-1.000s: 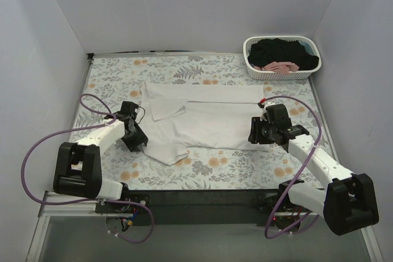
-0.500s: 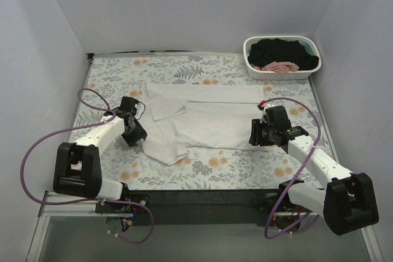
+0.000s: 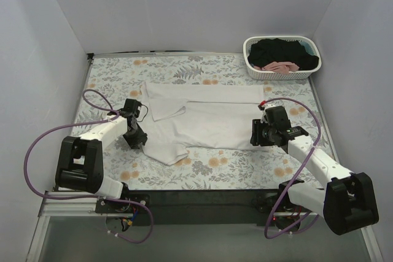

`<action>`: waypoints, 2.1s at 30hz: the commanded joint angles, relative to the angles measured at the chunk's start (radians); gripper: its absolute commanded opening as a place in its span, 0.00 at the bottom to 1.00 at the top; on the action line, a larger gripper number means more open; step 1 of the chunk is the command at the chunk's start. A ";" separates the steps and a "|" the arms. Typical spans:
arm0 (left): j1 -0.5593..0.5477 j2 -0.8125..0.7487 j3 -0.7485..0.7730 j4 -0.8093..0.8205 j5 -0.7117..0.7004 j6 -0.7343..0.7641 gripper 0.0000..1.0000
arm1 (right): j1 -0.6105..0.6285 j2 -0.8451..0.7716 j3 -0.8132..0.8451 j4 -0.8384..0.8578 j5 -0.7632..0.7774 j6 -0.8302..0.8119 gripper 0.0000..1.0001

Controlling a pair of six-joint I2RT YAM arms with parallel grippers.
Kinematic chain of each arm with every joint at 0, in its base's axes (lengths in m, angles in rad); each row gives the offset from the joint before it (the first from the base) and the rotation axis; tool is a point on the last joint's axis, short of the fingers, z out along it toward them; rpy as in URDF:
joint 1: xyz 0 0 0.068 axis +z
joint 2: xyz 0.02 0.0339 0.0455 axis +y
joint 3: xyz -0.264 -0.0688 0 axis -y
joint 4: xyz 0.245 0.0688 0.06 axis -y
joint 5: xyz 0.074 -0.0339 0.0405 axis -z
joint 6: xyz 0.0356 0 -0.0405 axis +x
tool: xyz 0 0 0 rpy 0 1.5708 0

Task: Fold and stack the t-shirts
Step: Fold the tshirt

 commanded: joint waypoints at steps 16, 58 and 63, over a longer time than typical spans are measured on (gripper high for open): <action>-0.010 -0.046 -0.072 0.088 -0.003 0.045 0.00 | 0.004 0.091 0.071 -0.170 0.230 0.095 0.53; -0.007 -0.141 0.023 -0.030 -0.015 0.033 0.00 | -0.180 0.094 0.025 -0.159 0.152 0.097 0.01; -0.005 -0.100 0.088 -0.035 -0.004 0.041 0.00 | -0.180 0.118 0.100 -0.176 0.129 0.068 0.01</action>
